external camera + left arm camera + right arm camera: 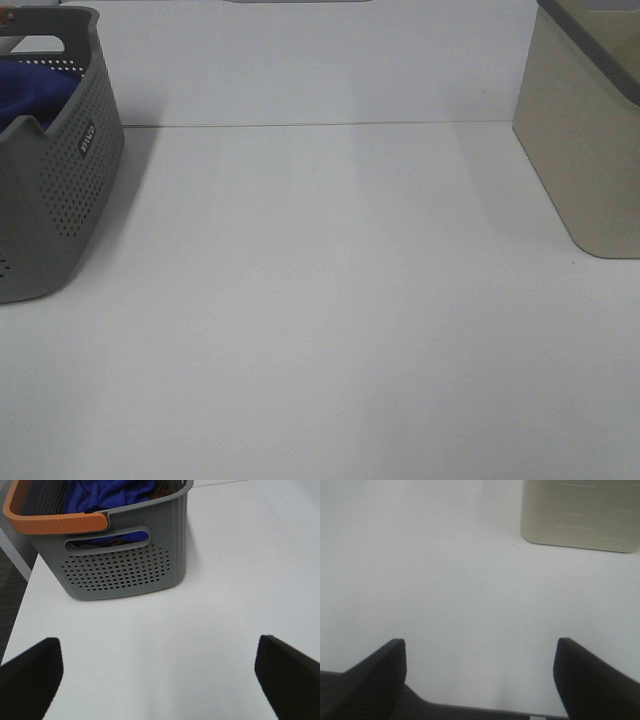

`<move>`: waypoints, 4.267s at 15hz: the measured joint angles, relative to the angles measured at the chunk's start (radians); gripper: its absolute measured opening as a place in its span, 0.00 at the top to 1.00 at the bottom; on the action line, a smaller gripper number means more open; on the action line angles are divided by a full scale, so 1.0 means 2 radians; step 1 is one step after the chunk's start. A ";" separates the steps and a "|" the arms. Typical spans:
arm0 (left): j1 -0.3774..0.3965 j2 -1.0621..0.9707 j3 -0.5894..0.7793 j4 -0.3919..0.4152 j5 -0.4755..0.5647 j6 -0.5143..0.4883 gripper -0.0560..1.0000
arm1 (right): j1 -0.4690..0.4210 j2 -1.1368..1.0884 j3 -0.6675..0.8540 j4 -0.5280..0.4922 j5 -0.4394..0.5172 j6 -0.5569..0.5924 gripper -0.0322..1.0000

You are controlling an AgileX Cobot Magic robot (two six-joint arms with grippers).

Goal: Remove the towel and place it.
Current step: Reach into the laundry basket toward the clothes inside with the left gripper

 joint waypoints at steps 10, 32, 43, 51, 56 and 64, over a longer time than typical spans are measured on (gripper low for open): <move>0.000 -0.003 0.000 0.000 0.000 0.000 0.01 | 0.000 0.000 0.000 0.000 0.000 0.000 0.21; 0.000 0.156 -0.116 -0.013 0.068 0.144 0.01 | 0.000 0.000 0.000 0.000 0.000 0.000 0.21; 0.000 0.680 -0.534 0.078 0.067 0.434 0.01 | 0.000 0.000 0.000 0.000 0.000 0.000 0.21; 0.000 0.896 -0.598 0.167 0.007 0.514 0.01 | 0.000 0.000 0.000 0.000 0.000 0.000 0.21; 0.000 0.974 -0.599 0.169 -0.026 0.526 0.01 | 0.000 0.000 0.000 0.000 0.000 0.000 0.21; 0.020 1.061 -0.599 0.186 -0.067 0.543 0.01 | 0.000 0.000 0.000 0.000 0.000 0.000 0.21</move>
